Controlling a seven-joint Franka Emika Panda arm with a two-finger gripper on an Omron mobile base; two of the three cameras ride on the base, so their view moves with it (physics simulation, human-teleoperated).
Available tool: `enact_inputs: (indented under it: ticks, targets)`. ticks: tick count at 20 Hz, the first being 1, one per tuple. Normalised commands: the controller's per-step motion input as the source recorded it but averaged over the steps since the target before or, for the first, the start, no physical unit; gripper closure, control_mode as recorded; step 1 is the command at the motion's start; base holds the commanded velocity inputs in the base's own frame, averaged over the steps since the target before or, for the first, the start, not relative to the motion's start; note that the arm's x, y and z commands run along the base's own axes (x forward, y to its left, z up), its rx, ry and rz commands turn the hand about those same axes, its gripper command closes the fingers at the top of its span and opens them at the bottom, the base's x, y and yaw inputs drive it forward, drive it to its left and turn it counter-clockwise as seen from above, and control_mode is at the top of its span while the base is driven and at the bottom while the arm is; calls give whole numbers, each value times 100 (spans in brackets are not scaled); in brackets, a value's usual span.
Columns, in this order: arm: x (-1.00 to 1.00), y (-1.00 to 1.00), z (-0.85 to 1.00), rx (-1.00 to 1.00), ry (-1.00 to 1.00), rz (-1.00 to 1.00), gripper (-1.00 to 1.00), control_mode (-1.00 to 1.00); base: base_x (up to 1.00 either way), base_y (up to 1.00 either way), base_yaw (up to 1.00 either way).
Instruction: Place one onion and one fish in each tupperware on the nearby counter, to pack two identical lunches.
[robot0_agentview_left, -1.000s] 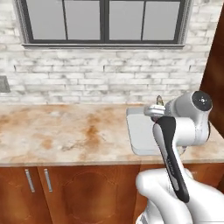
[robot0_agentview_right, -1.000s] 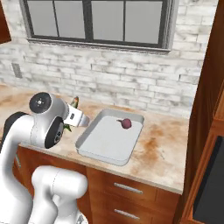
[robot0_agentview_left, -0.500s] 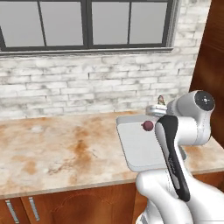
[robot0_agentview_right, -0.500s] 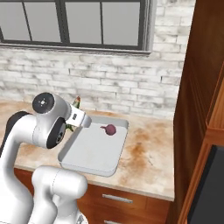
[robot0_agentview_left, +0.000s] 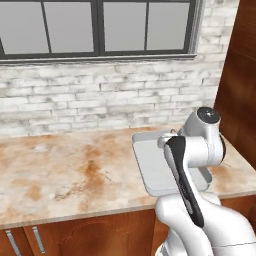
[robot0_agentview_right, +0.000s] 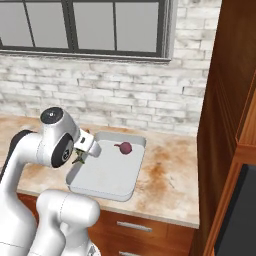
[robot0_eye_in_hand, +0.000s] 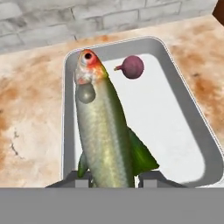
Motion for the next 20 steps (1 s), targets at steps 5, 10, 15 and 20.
enact_inputs:
  ticks: [5,10,15,20]
  targets:
    - [31,0,-66,0,34,0,100,-100,0,0,0]
    - [50,-5,-44,0,24,0,100,-100,0,0,0]
    - [53,-12,-44,0,16,0,100,-100,0,0,0]
    - [45,-11,-48,0,1,0,100,-100,0,0,0]
